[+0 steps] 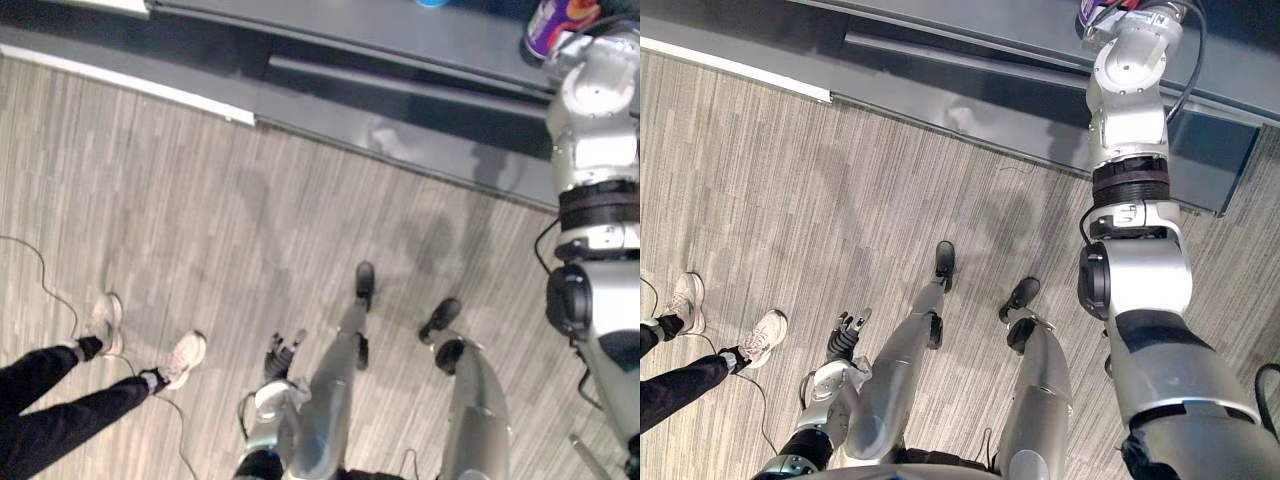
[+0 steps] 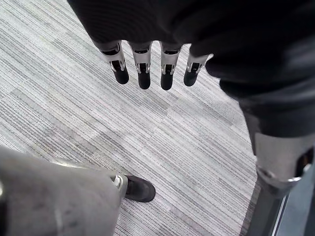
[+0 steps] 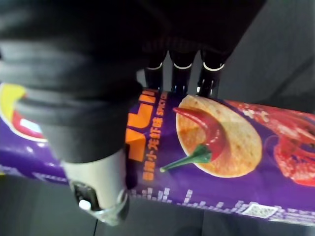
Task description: Put the gum and the chips on the shelf.
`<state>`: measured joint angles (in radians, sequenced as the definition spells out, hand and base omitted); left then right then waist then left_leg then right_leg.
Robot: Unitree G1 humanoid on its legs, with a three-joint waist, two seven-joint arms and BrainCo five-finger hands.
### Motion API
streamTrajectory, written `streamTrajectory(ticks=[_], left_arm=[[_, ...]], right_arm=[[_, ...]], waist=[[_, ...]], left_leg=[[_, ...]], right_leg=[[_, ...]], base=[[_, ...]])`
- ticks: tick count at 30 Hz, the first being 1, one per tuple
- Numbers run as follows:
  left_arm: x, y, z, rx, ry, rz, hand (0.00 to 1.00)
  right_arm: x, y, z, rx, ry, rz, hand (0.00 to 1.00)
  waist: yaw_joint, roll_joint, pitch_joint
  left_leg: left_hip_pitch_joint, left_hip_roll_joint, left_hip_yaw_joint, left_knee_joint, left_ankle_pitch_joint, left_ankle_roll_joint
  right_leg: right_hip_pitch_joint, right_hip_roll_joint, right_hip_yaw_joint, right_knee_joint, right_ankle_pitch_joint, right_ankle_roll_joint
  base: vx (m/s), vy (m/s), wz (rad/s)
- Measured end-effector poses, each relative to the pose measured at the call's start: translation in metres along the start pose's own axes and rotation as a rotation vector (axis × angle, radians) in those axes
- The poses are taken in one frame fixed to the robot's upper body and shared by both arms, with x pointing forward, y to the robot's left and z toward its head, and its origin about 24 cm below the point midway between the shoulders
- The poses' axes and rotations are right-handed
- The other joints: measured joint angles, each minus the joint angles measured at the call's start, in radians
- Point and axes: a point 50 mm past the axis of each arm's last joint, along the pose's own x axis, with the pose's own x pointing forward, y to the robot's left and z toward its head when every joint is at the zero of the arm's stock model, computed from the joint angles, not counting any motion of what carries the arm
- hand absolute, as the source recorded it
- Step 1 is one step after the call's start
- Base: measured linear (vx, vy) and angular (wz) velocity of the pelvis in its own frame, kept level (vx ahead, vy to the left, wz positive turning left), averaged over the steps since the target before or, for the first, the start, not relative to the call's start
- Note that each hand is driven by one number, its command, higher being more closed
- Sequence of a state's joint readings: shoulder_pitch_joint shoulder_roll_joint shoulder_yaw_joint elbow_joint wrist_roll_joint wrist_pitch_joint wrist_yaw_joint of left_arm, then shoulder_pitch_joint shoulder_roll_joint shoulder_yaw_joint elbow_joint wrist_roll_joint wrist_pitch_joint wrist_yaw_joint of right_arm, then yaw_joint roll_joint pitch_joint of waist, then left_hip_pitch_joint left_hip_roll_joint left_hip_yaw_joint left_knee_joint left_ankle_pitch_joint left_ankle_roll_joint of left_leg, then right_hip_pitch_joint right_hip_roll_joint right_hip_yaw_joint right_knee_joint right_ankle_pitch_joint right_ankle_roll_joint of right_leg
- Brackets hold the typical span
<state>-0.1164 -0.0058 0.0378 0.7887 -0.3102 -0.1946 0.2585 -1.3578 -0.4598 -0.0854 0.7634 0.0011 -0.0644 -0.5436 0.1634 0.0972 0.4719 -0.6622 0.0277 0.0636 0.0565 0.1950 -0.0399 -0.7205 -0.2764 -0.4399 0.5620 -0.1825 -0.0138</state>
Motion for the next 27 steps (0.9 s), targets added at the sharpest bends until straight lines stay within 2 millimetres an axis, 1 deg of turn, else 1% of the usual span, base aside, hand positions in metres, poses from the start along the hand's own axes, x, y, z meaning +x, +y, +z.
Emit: streamTrajectory(ticks=[3, 5, 7, 10, 19, 27], left_arm=[[0.0, 0.0, 0.0, -0.001, -0.002, -0.001, 0.0], [0.0, -0.001, 0.002, -0.003, -0.008, -0.003, 0.0], [0.0, -0.001, 0.002, -0.003, -0.01, -0.003, 0.0], [0.0, -0.001, 0.003, -0.005, -0.012, -0.005, 0.0], [0.0, -0.004, 0.007, -0.014, -0.031, -0.013, 0.0], [-0.001, -0.007, 0.006, -0.023, -0.029, -0.018, 0.0]], right_arm=[[-0.001, 0.003, 0.001, -0.016, -0.012, 0.017, 1.0], [0.001, 0.002, 0.003, -0.016, -0.018, 0.012, 1.0], [0.002, 0.001, 0.002, -0.026, -0.012, 0.009, 1.0], [0.003, 0.002, 0.002, -0.033, -0.005, 0.003, 1.0], [0.007, -0.001, 0.009, -0.055, -0.047, 0.003, 1.0], [0.01, -0.005, 0.013, -0.079, -0.081, 0.0, 1.0]], waist=[[-0.001, 0.0, 0.0], [-0.006, 0.0, 0.0], [-0.018, 0.0, 0.0], [-0.021, 0.0, 0.0], [-0.021, 0.004, -0.003], [-0.021, 0.012, -0.007]], left_leg=[[-0.007, 0.0, 0.002, -0.002, -0.002, -0.004], [-0.017, -0.003, 0.005, -0.002, 0.002, -0.003], [-0.022, -0.01, 0.005, -0.011, 0.012, -0.004], [-0.025, -0.014, 0.006, -0.02, 0.018, -0.005], [-0.043, -0.018, 0.009, -0.02, 0.022, -0.011], [-0.053, -0.024, 0.014, -0.026, 0.028, -0.017]], right_leg=[[-0.009, -0.002, 0.0, 0.004, -0.001, -0.001], [-0.024, -0.012, 0.0, 0.02, -0.009, -0.002], [-0.037, -0.026, -0.004, 0.042, -0.02, 0.0], [-0.05, -0.033, -0.003, 0.056, -0.027, -0.002], [-0.082, -0.048, 0.002, 0.089, -0.045, -0.009], [-0.104, -0.063, 0.001, 0.112, -0.061, -0.011]], base=[[-0.03, -0.048, 0.02], [-0.04, -0.039, 0.12], [-0.03, -0.04, 0.16], [-0.02, -0.044, 0.04], [-0.02, -0.047, 0.04], [-0.02, -0.044, 0.05]])
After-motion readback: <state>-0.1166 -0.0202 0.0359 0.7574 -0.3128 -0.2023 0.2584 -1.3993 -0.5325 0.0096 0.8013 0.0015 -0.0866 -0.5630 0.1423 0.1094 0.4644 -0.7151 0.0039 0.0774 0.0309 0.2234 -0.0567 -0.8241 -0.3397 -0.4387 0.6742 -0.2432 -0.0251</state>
